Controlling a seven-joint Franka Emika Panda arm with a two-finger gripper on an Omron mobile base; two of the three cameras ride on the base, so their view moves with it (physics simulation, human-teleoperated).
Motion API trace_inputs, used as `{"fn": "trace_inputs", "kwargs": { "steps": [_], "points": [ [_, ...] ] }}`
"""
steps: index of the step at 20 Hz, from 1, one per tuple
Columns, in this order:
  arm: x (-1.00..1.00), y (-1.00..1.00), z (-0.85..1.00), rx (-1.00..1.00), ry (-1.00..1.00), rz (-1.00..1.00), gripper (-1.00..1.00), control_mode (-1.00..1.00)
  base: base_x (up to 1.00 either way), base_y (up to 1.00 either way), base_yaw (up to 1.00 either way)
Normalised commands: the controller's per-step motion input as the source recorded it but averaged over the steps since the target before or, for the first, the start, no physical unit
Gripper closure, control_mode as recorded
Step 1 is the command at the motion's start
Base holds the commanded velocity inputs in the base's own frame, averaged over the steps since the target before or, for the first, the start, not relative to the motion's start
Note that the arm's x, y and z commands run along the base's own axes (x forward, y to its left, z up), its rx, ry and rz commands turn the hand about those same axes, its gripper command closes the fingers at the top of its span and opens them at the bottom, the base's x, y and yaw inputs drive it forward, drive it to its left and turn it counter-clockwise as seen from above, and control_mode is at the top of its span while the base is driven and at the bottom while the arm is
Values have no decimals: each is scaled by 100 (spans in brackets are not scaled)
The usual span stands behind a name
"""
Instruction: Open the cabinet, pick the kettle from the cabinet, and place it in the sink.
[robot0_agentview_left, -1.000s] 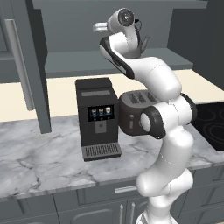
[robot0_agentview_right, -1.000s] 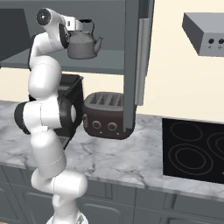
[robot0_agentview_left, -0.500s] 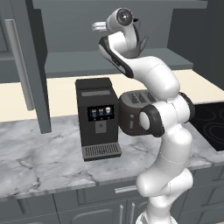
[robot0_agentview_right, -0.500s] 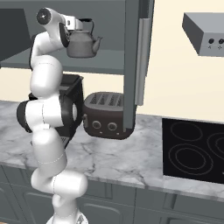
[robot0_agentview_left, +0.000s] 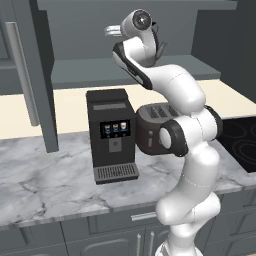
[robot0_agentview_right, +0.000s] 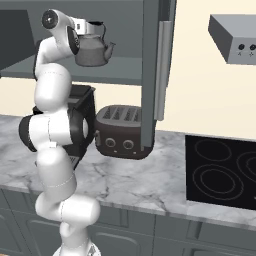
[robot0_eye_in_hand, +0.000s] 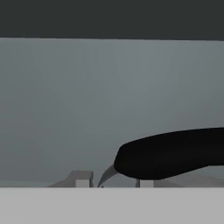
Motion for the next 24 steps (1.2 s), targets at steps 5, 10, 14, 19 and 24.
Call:
{"fn": "trace_inputs", "kwargs": {
  "steps": [5,10,14,19,24],
  "points": [
    [-21,15,6,0,-9,0,100,-100,0,0,0],
    [-35,20,6,0,-6,-4,100,-100,0,0,0],
    [-39,20,5,0,0,-9,100,-100,0,0,0],
    [-43,12,19,0,0,-4,100,-100,0,0,0],
    [-48,6,17,0,1,-2,100,-100,0,0,0]
  ]
}}
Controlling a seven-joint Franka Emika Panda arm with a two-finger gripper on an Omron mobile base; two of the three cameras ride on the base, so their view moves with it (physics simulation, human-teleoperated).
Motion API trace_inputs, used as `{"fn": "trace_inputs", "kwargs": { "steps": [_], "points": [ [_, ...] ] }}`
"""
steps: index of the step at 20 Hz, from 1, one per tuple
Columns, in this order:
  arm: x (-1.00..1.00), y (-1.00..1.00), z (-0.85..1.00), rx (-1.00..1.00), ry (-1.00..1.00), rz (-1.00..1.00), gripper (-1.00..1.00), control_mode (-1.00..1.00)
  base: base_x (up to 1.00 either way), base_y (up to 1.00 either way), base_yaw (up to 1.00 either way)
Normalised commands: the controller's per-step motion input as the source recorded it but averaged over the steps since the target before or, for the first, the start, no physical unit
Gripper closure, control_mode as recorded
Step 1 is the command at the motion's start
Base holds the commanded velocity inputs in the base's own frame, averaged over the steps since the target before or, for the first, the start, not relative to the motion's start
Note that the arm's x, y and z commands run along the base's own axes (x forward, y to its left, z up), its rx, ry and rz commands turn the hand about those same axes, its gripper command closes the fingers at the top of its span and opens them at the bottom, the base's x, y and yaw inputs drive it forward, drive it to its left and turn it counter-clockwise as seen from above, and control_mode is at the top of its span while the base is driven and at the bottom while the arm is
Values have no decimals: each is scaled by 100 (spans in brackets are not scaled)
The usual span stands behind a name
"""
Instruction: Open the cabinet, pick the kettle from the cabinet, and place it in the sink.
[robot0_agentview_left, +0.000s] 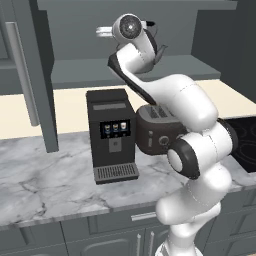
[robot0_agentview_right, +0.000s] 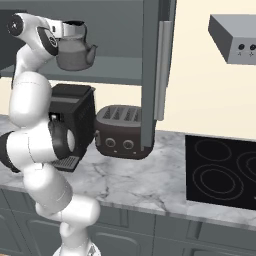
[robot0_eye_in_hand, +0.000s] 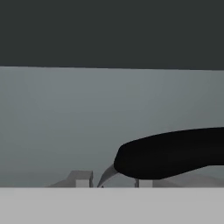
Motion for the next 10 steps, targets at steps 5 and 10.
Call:
{"fn": "trace_inputs", "kwargs": {
  "steps": [5,10],
  "points": [
    [-49,0,9,0,11,0,100,-100,0,0,0],
    [-62,0,1,0,1,0,100,-100,0,0,0]
  ]
}}
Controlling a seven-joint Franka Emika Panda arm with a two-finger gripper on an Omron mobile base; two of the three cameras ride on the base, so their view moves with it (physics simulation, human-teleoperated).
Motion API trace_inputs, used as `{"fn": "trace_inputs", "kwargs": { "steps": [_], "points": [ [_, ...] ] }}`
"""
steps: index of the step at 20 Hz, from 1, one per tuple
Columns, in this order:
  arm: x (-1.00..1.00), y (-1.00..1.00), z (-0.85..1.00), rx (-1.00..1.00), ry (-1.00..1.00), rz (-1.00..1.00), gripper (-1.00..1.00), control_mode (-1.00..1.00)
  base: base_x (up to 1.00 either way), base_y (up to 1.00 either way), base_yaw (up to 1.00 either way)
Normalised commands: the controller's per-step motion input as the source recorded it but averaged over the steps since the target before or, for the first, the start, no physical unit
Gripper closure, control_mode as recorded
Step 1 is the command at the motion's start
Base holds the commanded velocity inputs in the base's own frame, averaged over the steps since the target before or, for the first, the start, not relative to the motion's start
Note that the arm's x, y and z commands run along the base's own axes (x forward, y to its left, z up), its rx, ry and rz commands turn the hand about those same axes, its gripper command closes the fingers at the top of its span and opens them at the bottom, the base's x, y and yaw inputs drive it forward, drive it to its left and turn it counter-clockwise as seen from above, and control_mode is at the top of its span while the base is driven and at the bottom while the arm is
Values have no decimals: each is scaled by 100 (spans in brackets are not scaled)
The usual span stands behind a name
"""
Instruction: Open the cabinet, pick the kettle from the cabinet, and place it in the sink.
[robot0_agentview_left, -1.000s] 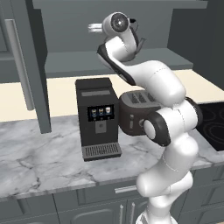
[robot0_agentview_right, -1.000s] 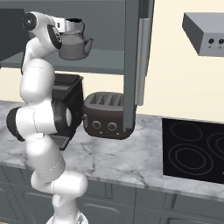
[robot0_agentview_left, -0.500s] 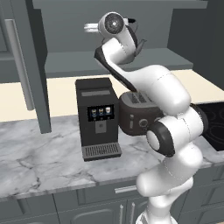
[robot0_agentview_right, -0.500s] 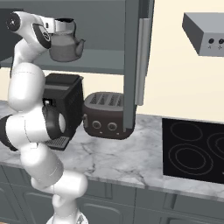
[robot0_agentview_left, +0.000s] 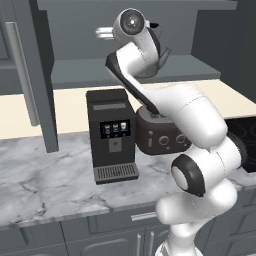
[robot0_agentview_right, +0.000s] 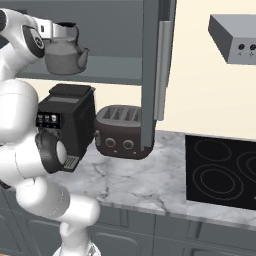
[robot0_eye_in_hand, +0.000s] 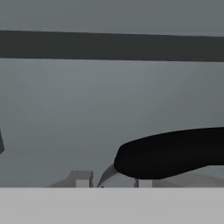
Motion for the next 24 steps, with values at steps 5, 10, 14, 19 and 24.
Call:
{"fn": "trace_inputs", "kwargs": {
  "steps": [5,10,14,19,24],
  "points": [
    [-73,-4,0,2,-3,0,100,-100,0,0,0],
    [-75,-14,0,8,-4,0,100,-100,0,0,0],
    [-70,-12,-4,5,-1,-5,100,-100,0,0,0],
    [-59,-15,-16,6,4,-9,100,-100,0,0,0],
    [-46,-15,-30,1,6,-3,100,-100,0,0,0]
  ]
}}
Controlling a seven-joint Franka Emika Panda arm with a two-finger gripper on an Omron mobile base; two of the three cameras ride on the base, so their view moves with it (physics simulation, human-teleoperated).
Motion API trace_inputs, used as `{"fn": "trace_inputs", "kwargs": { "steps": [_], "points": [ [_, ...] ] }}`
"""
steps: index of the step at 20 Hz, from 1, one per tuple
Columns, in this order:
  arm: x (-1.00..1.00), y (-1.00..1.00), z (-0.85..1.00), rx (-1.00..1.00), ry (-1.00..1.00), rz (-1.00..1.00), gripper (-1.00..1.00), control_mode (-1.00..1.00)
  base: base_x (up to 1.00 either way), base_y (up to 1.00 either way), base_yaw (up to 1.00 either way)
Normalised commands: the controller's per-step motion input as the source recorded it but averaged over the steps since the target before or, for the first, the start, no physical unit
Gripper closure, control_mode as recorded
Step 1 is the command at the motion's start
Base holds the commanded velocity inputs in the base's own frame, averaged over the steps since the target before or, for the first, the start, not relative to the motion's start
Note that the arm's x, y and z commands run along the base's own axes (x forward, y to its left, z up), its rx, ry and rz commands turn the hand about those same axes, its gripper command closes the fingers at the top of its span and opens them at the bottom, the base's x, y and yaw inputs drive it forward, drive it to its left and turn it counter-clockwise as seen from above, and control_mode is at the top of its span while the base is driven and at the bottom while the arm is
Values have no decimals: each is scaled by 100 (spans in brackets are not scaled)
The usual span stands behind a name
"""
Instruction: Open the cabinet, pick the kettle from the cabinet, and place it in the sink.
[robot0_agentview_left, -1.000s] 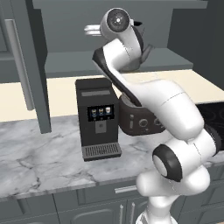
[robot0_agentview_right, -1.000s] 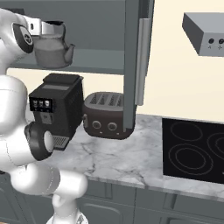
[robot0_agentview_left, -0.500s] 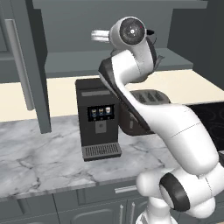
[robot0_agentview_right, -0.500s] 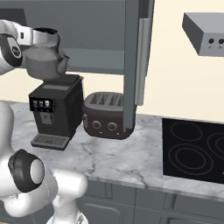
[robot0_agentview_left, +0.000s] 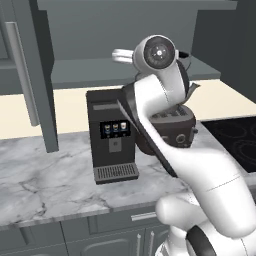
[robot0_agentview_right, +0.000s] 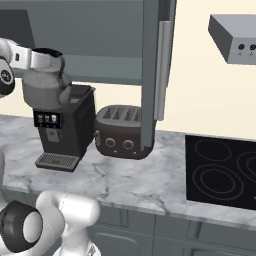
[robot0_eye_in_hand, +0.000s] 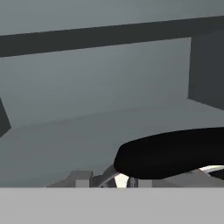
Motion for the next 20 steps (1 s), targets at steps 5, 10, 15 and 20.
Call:
{"fn": "trace_inputs", "kwargs": {
  "steps": [5,10,15,20],
  "points": [
    [-36,-24,-42,0,0,0,100,-100,0,0,0],
    [-26,-32,-46,-2,0,1,100,-100,0,0,0],
    [-9,-37,-48,-3,3,4,100,-100,0,0,0],
    [-3,-32,-49,-3,0,4,100,-100,0,0,0]
  ]
}}
